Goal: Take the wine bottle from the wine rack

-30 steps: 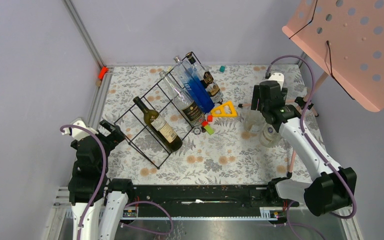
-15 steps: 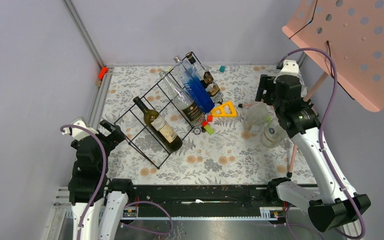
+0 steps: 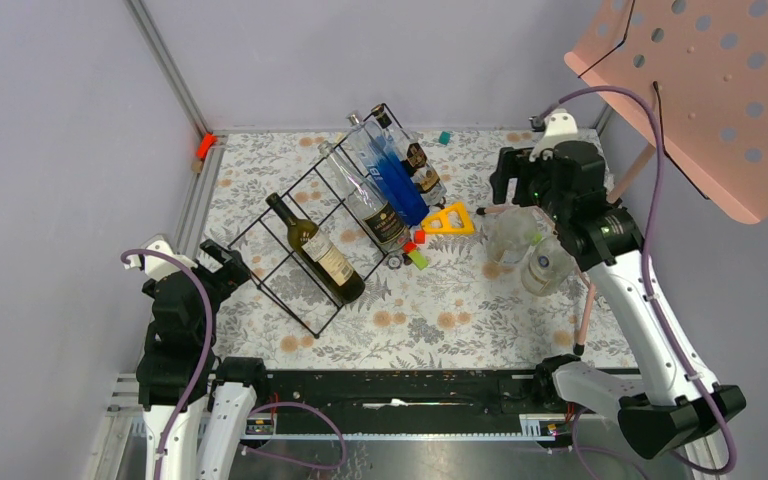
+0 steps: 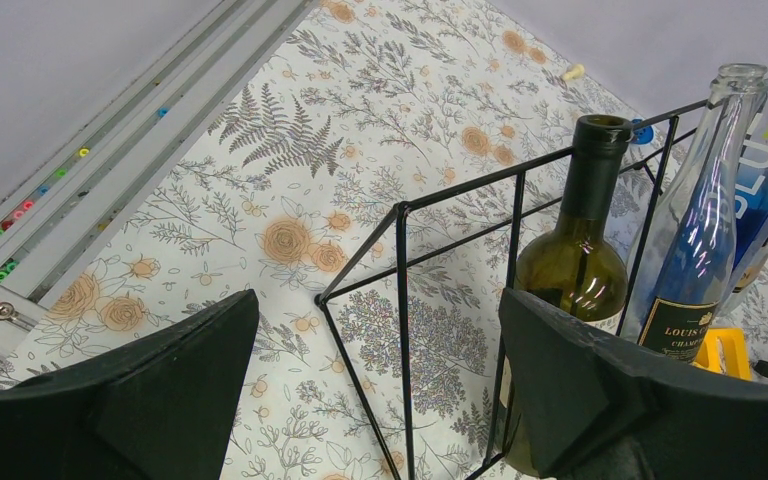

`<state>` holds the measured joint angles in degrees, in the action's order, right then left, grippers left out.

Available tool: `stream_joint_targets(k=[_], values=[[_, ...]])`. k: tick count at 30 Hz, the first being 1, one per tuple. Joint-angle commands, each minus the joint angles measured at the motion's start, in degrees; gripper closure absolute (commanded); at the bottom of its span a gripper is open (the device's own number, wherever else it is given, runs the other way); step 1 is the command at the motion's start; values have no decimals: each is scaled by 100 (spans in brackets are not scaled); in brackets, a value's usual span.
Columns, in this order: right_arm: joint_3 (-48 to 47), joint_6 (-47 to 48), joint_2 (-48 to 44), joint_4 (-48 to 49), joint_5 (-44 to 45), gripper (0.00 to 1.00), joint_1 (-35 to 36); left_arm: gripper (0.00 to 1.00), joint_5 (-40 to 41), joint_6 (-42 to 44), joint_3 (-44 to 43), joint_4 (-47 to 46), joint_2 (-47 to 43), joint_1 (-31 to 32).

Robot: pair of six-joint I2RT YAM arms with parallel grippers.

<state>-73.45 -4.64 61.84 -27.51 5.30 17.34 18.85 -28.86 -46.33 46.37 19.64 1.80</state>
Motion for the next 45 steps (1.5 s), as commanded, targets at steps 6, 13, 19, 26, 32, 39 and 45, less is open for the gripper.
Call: stream_joint_targets(k=[6,13,19,26,32,39,45], values=[[-797,374,927,208,-259,17,1342,1,-40,83,42,-330,58,-26],[-1440,228,1963,591,-766,19,2376,1,-59,103,45,-330,172,-40],[-2395,157,3073,607,-1032,19,3036,1,-97,118,45,-328,291,-48],[-3798,52,4474,623,-1519,20,3608,1,-67,109,45,-322,269,-47],[-5529,-100,5871,153,-1653,23,3847,1,-48,109,45,-322,269,-57],[-6629,-91,6831,98,-1420,30,3934,1,-11,109,53,-312,217,-57],[-6220,-59,6797,462,-1073,35,3936,1,-17,101,53,-313,242,-57]])
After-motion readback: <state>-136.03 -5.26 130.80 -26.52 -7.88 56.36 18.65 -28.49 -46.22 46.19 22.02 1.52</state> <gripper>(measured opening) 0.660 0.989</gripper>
